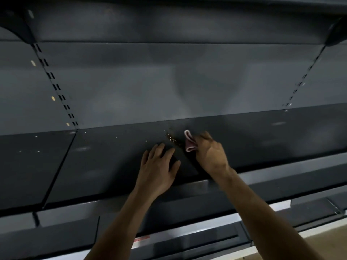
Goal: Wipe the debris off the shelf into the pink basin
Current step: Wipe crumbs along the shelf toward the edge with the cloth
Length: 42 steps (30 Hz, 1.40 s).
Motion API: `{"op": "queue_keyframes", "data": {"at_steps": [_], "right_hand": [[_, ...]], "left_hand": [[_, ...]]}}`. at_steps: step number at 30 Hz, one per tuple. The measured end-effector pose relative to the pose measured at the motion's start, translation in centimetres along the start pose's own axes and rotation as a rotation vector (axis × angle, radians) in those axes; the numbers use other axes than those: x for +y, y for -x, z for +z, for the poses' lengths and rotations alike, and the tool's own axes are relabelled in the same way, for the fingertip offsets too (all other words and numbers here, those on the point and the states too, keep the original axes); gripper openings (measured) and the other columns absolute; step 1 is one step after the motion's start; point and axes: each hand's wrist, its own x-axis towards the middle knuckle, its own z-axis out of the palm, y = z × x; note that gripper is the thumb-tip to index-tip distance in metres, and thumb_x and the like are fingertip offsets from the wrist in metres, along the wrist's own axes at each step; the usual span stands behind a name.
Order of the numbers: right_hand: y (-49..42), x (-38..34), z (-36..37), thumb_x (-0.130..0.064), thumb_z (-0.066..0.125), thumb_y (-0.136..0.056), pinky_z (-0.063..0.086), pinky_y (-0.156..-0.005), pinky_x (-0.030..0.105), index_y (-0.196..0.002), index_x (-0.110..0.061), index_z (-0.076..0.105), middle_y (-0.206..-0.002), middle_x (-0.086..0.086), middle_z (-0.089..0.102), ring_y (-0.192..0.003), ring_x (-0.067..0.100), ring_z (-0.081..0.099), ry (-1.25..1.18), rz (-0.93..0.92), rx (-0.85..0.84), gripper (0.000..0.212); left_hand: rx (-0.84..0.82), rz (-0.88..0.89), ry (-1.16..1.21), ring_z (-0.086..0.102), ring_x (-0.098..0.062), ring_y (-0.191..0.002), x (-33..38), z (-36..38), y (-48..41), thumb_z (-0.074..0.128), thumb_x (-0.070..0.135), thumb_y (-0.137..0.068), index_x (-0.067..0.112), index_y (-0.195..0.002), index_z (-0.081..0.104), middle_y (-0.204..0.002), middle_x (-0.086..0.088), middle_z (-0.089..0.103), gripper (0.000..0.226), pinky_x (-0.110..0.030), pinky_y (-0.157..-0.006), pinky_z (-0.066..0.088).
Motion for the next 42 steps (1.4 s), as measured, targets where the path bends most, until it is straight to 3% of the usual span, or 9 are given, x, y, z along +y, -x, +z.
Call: {"op": "queue_keyframes", "data": {"at_steps": [4, 8, 15, 19, 24, 29, 34, 39, 42], "right_hand": [[-0.5, -2.1, 0.0, -0.023, 0.060, -0.091, 0.048, -0.071, 0.033, -0.101, -0.011, 0.066, -0.102, 0.010, 0.061, -0.085, 0.033, 0.066, -0.126, -0.040, -0.049, 0.016], [-0.3, 0.5, -2.7, -0.043, 0.057, -0.094, 0.043, -0.064, 0.027, -0.092, -0.012, 0.065, -0.087, 0.008, 0.064, -0.074, 0.026, 0.064, -0.207, 0.083, -0.028, 0.032], [3.1, 7.9, -4.3, -0.021, 0.067, -0.086, 0.056, -0.069, 0.039, -0.109, -0.018, 0.067, -0.101, 0.011, 0.064, -0.081, 0.039, 0.068, 0.073, 0.213, 0.074, 0.024], [5.0, 5.0, -2.3, -0.002, 0.067, -0.077, 0.053, -0.058, 0.044, -0.111, -0.012, 0.067, -0.101, 0.015, 0.063, -0.070, 0.043, 0.066, 0.113, 0.120, 0.173, 0.036], [4.9, -1.3, 0.7, -0.008, 0.064, -0.082, 0.054, -0.049, 0.040, -0.104, -0.009, 0.068, -0.093, 0.012, 0.065, -0.061, 0.036, 0.067, 0.059, 0.000, 0.209, 0.023], [3.0, -3.2, 0.1, -0.035, 0.057, -0.093, 0.055, -0.075, 0.032, -0.104, -0.022, 0.066, -0.097, 0.004, 0.069, -0.088, 0.027, 0.068, -0.217, -0.007, 0.070, 0.019], [2.2, 2.6, -5.3, -0.053, 0.066, -0.085, 0.043, -0.065, 0.013, -0.089, -0.028, 0.065, -0.082, -0.010, 0.064, -0.073, 0.006, 0.062, -0.287, -0.063, -0.079, 0.025], [1.7, 7.6, -7.1, -0.015, 0.063, -0.085, 0.045, -0.075, 0.021, -0.093, -0.021, 0.068, -0.090, -0.005, 0.064, -0.087, 0.017, 0.065, -0.194, -0.177, -0.397, 0.012], [2.2, 7.2, -7.0, -0.031, 0.063, -0.076, 0.047, -0.077, 0.024, -0.091, -0.031, 0.068, -0.088, -0.010, 0.064, -0.085, 0.010, 0.062, -0.322, -0.161, -0.575, 0.016]], "left_hand": [[0.025, 0.000, 0.006, 0.016, -0.019, -0.147, -0.1, 0.0, 0.1, 0.034, 0.052, -0.099, 0.033, -0.147, 0.034, -0.159, -0.003, 0.024, 0.052, -0.043, -0.121, 0.009], [0.035, 0.006, 0.031, 0.015, -0.018, -0.148, -0.2, -0.1, 0.0, 0.034, 0.053, -0.099, 0.032, -0.148, 0.035, -0.160, -0.002, 0.024, 0.053, -0.042, -0.121, 0.008], [0.065, 0.011, 0.011, 0.017, -0.020, -0.147, -0.1, 0.6, -0.2, 0.036, 0.053, -0.098, 0.032, -0.146, 0.037, -0.158, -0.003, 0.027, 0.052, -0.044, -0.121, 0.010], [0.077, 0.020, 0.005, 0.020, -0.022, -0.147, -0.1, 0.8, -0.2, 0.037, 0.052, -0.098, 0.031, -0.145, 0.038, -0.157, -0.005, 0.028, 0.052, -0.046, -0.121, 0.011], [0.083, 0.015, 0.044, 0.028, -0.024, -0.144, -0.2, 0.5, -0.2, 0.044, 0.045, -0.098, 0.028, -0.142, 0.045, -0.153, -0.007, 0.036, 0.048, -0.046, -0.119, 0.019], [0.150, 0.031, 0.064, 0.034, -0.026, -0.140, -1.9, -1.2, 0.7, 0.047, 0.043, -0.095, 0.027, -0.136, 0.053, -0.145, -0.007, 0.046, 0.044, -0.048, -0.114, 0.025], [0.130, -0.078, 0.028, 0.025, -0.023, -0.144, -4.8, -2.3, 1.9, 0.046, 0.046, -0.097, 0.031, -0.141, 0.047, -0.153, -0.001, 0.036, 0.046, -0.046, -0.118, 0.015], [0.095, -0.085, 0.027, 0.023, -0.023, -0.145, -5.0, -1.9, 1.8, 0.042, 0.050, -0.098, 0.033, -0.143, 0.043, -0.156, 0.001, 0.030, 0.048, -0.045, -0.119, 0.010], [0.119, -0.076, 0.050, 0.024, -0.021, -0.145, -5.2, -1.8, 2.1, 0.043, 0.049, -0.098, 0.033, -0.143, 0.044, -0.155, 0.001, 0.032, 0.048, -0.045, -0.120, 0.010]]}}
